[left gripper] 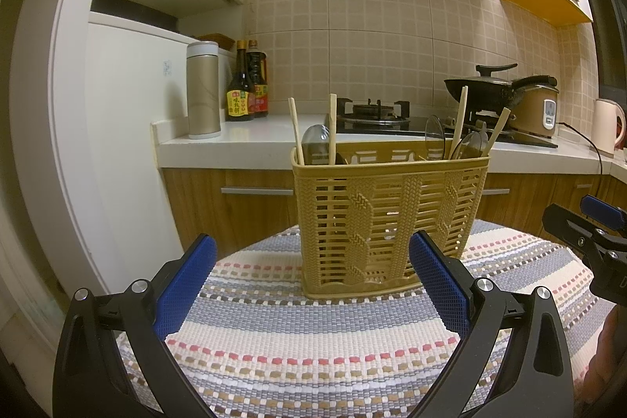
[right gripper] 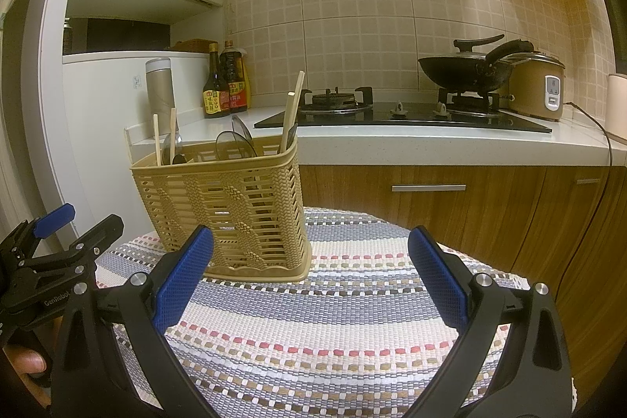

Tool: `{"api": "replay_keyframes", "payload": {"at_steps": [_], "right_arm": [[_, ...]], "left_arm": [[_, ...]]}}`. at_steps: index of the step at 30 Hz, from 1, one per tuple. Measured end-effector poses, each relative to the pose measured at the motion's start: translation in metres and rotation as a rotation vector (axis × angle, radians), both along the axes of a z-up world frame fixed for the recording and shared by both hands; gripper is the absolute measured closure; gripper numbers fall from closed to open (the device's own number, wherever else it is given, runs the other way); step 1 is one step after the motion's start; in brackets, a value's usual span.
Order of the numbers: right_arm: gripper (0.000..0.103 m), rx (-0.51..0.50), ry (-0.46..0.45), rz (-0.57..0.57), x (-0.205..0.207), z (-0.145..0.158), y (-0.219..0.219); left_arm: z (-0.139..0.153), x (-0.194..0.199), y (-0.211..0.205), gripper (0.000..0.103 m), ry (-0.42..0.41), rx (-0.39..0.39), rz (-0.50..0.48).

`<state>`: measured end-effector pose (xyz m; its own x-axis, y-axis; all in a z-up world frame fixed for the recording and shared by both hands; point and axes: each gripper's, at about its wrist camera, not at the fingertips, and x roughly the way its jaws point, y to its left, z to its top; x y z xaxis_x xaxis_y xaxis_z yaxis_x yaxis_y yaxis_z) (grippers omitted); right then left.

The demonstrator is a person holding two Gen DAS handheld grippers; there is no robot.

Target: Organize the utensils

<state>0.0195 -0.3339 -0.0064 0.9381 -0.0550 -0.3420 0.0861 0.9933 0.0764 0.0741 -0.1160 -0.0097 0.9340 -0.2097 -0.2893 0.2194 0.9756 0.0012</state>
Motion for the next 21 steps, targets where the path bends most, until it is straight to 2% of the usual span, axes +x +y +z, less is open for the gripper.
{"api": "replay_keyframes", "payload": {"at_steps": [10, 21], "right_arm": [[0.008, 0.001, 0.001, 0.001, -0.0001, 0.0000, -0.0001], [0.008, 0.003, 0.003, 0.000, 0.0002, -0.0002, -0.0001]], "left_arm": [[-0.0022, -0.0020, -0.0005, 0.008, -0.012, 0.007, 0.000], [-0.0022, 0.0027, 0.0001, 0.007, 0.022, 0.024, 0.022]]}}
